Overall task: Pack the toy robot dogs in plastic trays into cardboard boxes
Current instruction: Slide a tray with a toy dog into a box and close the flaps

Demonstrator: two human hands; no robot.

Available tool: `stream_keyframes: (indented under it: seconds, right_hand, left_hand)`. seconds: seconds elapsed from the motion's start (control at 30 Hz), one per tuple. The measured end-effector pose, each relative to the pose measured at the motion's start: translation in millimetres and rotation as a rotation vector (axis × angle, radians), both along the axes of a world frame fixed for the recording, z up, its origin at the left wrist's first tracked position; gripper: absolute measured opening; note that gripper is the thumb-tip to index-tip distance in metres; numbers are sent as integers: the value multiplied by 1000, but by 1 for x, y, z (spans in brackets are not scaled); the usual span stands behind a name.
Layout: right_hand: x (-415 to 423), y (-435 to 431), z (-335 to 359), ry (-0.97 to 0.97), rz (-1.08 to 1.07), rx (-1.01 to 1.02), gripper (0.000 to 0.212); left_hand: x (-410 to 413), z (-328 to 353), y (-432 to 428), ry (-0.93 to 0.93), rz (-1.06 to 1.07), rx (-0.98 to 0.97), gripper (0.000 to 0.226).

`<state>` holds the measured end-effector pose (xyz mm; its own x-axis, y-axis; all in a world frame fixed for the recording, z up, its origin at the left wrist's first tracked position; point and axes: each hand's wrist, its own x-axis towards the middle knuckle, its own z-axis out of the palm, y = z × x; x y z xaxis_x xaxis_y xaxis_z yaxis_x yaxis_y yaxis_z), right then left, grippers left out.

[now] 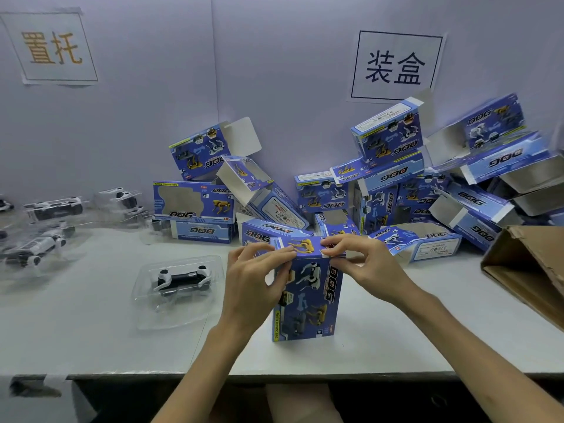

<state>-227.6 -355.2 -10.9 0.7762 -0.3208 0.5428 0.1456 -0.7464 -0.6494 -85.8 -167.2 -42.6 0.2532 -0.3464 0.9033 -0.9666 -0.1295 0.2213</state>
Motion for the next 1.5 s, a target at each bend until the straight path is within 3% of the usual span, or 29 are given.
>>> stream_keyframes:
  seconds: [0.33, 0.53, 0.63, 1.0, 1.17, 1.5]
  right_hand:
    - [1, 10, -18, -97, 8, 116, 25]
    - [12, 17, -35, -221, 1, 350, 17]
    - [15, 19, -36, -253, -10, 376, 18]
    - [16, 23, -35, -304, -3, 469, 27]
    - [13, 20, -35, -295, 33, 490, 17]
    - [16, 25, -33, -270, -47, 392, 17]
  left_hand:
    - [-1, -3, -3, 50, -31, -56, 13]
    - [-4, 2, -4, 538, -374, -95, 32]
    - [4, 7, -6, 687, -484, -91, 27]
    - [4, 2, -10, 694, -416, -80, 17]
    - [12, 7, -10, 701, -434, -71, 15]
    - [18, 8, -8, 679, -417, 8, 11]
